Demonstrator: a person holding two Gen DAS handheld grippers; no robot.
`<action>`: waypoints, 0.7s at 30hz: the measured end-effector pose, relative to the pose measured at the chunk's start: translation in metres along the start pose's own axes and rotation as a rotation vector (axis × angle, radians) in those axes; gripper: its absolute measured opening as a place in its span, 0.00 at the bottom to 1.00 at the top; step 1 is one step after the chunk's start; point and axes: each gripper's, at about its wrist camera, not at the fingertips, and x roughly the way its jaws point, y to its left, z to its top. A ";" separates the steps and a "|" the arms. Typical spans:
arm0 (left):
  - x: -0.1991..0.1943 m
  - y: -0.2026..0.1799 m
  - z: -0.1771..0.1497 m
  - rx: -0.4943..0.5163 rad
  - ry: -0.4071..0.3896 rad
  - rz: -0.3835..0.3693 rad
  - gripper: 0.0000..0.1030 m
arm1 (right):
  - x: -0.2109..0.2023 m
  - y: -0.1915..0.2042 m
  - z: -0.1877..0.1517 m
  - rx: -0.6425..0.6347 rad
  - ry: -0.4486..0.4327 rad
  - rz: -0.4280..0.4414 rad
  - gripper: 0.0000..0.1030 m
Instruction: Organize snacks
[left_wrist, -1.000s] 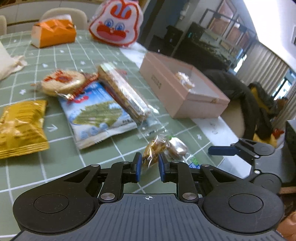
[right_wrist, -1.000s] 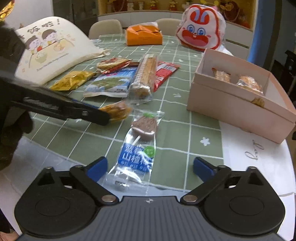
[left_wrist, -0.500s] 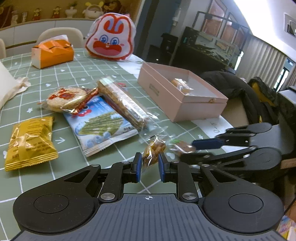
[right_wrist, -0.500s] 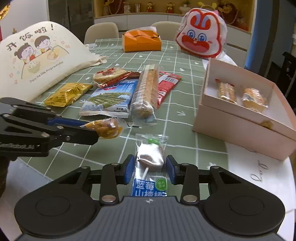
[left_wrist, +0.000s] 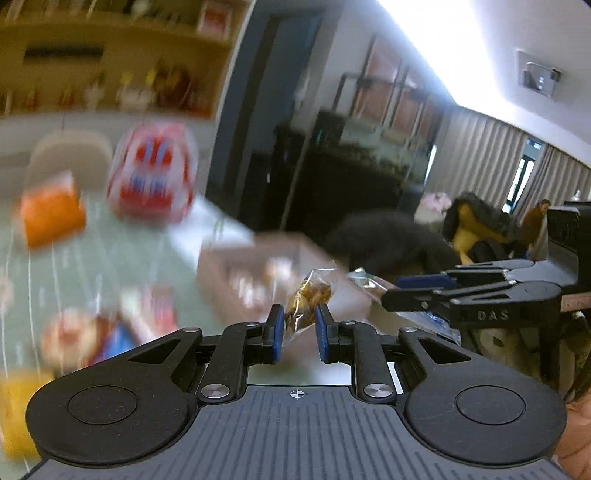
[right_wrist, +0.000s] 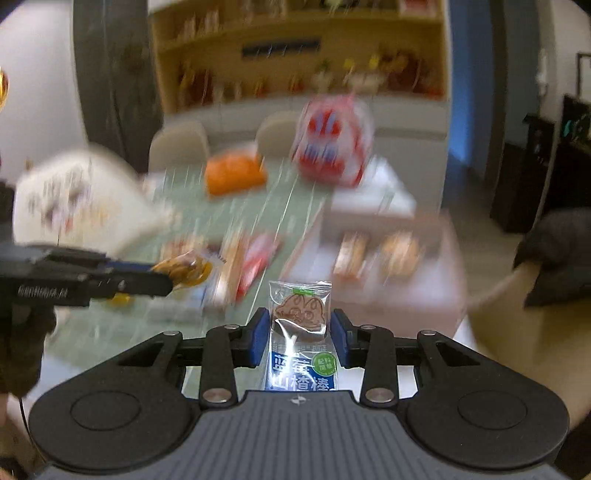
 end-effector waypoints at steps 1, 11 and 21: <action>0.009 -0.007 0.017 0.012 -0.008 0.007 0.22 | -0.004 -0.006 0.015 -0.003 -0.026 -0.011 0.35; 0.168 0.022 0.061 -0.227 0.176 0.040 0.23 | 0.076 -0.102 0.099 0.187 0.003 -0.046 0.56; 0.111 0.077 0.022 -0.327 0.166 -0.061 0.23 | 0.085 -0.083 0.067 0.112 0.033 -0.145 0.65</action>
